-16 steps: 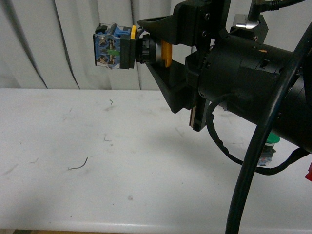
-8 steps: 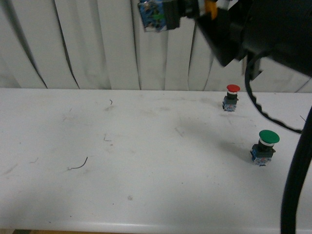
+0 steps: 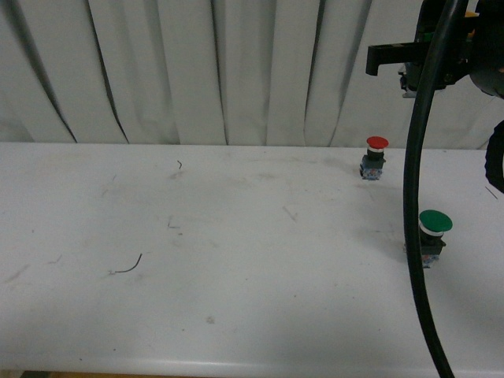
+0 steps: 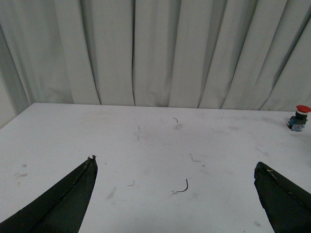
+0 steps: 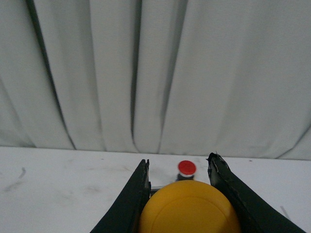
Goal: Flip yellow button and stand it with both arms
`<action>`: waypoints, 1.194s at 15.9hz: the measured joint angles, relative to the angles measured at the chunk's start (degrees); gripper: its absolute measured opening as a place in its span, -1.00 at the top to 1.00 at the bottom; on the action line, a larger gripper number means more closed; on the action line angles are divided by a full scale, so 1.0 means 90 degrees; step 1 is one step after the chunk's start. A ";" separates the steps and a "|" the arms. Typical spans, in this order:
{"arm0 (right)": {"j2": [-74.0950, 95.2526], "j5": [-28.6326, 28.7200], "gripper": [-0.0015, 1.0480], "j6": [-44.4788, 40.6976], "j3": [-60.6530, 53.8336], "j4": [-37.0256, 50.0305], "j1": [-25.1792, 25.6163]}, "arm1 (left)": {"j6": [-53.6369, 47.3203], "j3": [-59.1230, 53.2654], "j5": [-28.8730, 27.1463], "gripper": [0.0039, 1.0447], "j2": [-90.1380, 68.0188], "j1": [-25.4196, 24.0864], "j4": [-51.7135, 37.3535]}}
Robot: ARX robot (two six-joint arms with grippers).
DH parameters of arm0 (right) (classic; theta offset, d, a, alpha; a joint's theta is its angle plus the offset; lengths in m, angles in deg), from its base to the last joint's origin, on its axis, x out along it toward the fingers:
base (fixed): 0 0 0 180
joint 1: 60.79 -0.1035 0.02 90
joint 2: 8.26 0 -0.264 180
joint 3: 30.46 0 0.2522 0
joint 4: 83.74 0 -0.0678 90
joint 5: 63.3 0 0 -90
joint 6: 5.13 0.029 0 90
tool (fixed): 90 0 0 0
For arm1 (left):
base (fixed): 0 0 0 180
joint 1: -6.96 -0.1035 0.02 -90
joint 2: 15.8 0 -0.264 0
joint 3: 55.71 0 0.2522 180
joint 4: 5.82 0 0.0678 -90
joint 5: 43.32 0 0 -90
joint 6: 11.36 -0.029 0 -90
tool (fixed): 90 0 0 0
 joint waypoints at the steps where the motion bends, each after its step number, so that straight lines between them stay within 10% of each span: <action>1: 0.0068 -0.0017 0.34 -0.0270 0.0180 -0.0219 0.0172 | 0.0000 0.0000 0.0000 -0.88 0.0000 0.0000 -0.0002; 11: 0.2319 0.1236 0.35 0.0107 0.3339 -0.3689 0.1613 | 0.0000 0.0000 0.0000 -0.88 0.0000 0.0000 0.0000; 19: 0.3844 0.1324 0.35 0.0680 0.4838 -0.5010 0.1367 | -0.0002 0.0000 0.0002 -0.88 0.0000 0.0000 0.0000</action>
